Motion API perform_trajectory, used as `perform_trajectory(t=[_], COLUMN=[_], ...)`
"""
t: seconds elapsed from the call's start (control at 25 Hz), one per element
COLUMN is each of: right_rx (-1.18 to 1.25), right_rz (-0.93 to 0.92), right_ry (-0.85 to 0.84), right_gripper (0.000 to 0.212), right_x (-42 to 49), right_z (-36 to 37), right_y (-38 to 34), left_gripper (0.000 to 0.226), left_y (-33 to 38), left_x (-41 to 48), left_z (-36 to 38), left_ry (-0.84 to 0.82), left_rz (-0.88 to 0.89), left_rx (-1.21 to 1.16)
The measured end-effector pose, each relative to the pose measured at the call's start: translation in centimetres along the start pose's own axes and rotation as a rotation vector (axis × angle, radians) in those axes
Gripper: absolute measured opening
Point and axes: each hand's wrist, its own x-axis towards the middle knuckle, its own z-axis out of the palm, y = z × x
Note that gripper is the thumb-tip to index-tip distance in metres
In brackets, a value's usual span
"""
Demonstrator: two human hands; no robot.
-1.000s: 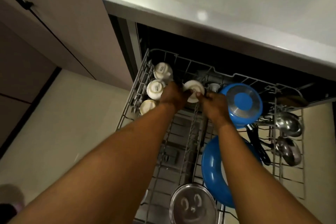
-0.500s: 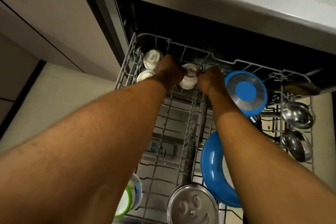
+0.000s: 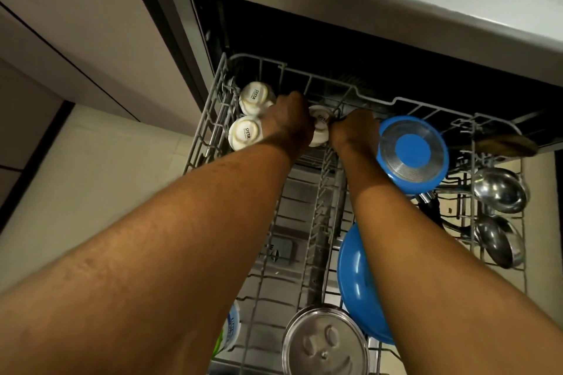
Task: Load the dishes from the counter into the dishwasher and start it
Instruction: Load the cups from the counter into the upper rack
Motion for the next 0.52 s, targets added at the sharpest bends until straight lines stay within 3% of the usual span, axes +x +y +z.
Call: perform_trajectory(t=[0.16,0.32,0.52], right_rx=[-0.016,-0.030,-0.037], right_rz=[-0.028,-0.184,-0.311], right_ry=[0.063,0.081,-0.004], right_gripper=[0.024,0.017,0.026], right_x=[-1.2,-3.9,-9.1], right_z=[-0.3,-0.3,-0.9], right_y=[0.0,1.4,4.1], left_gripper=[0.030,0.035,0.035], left_y=[0.0,-0.2,-1.0], left_x=[-1.6,-4.9,-10.9], left_z=[-0.2,-1.2,-2.7], left_ry=[0.016,0.024,-0.019], left_rz=[0.039,0.115,0.135], left_rx=[0.002,0.038,0.122])
